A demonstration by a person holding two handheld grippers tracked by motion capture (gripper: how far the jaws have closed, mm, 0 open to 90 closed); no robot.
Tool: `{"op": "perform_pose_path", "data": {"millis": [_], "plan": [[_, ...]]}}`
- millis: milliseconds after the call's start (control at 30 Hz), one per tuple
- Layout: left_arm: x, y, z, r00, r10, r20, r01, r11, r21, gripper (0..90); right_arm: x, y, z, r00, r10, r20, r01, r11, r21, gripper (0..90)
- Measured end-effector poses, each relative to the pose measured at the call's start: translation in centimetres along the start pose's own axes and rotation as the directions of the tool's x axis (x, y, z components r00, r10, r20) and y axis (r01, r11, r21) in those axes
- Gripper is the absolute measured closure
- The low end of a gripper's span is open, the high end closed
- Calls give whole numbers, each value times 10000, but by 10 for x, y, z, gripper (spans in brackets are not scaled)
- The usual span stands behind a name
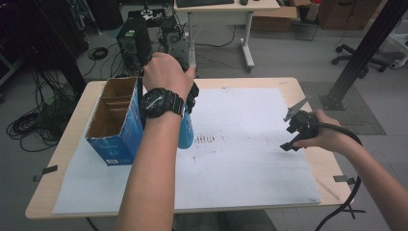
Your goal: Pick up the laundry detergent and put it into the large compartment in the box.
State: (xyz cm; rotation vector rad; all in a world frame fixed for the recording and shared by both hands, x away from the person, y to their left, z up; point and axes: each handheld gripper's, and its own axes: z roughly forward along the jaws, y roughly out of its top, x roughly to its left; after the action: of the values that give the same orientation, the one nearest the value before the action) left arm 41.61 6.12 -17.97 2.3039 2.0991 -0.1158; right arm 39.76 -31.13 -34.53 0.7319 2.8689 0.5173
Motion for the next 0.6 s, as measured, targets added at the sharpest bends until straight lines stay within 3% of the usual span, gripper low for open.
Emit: {"op": "perform_pose_path", "data": {"millis": [600], "plan": [[6,-2,-8,9997,-216,97,217,9997,-60,368,0,0,0,10000,22,2,-22,10000,-3,218]]}}
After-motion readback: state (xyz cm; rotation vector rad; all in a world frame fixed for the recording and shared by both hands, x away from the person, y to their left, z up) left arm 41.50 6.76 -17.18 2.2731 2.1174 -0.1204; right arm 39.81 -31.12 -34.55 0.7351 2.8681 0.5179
